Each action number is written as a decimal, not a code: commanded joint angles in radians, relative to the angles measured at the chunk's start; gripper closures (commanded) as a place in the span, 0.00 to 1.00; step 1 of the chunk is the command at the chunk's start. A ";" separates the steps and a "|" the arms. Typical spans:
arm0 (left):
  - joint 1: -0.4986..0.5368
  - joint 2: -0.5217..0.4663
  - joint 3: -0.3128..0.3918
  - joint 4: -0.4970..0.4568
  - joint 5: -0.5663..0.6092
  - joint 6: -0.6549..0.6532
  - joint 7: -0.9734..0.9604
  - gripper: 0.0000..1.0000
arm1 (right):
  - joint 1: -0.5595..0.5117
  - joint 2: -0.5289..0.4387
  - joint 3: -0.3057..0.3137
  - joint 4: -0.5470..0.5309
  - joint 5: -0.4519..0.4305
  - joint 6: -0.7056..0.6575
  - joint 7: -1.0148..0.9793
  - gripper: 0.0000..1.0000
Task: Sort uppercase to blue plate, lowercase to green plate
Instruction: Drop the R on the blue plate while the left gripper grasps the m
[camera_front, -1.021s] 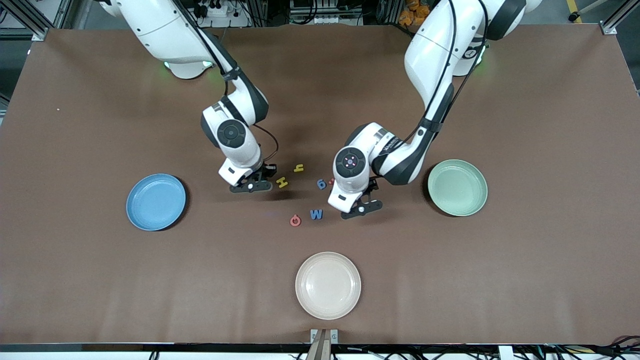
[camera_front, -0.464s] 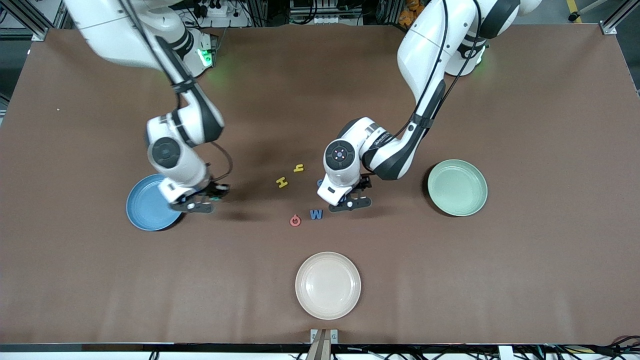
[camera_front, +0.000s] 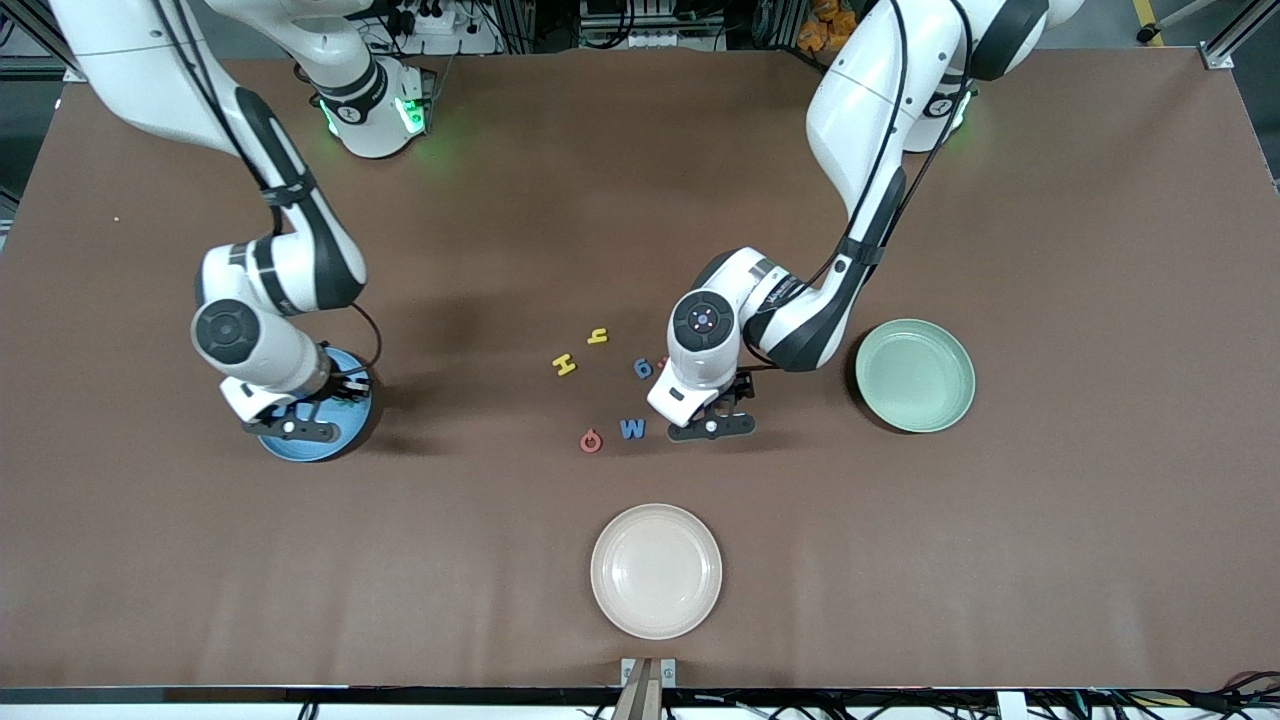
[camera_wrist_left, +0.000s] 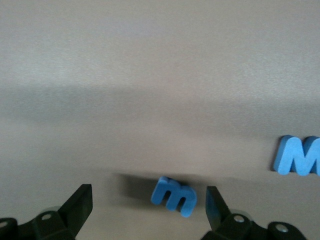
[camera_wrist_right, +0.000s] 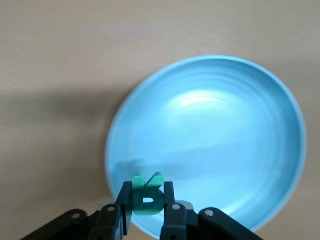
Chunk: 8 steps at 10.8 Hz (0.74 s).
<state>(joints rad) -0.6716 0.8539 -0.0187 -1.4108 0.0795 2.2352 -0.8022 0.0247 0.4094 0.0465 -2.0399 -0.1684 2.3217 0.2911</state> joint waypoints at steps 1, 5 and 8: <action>-0.013 0.022 0.003 0.010 0.020 0.041 -0.023 0.00 | -0.058 -0.052 0.013 -0.008 -0.017 -0.088 -0.047 0.66; -0.020 0.037 0.002 0.012 0.020 0.064 -0.063 0.00 | -0.081 -0.047 0.013 -0.005 -0.016 -0.099 -0.049 0.00; -0.031 0.062 0.003 0.012 0.022 0.081 -0.068 0.00 | -0.091 -0.041 0.015 -0.003 -0.010 -0.104 -0.037 0.00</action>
<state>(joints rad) -0.6903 0.8974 -0.0210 -1.4110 0.0795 2.3021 -0.8370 -0.0445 0.3751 0.0459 -2.0379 -0.1715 2.2276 0.2469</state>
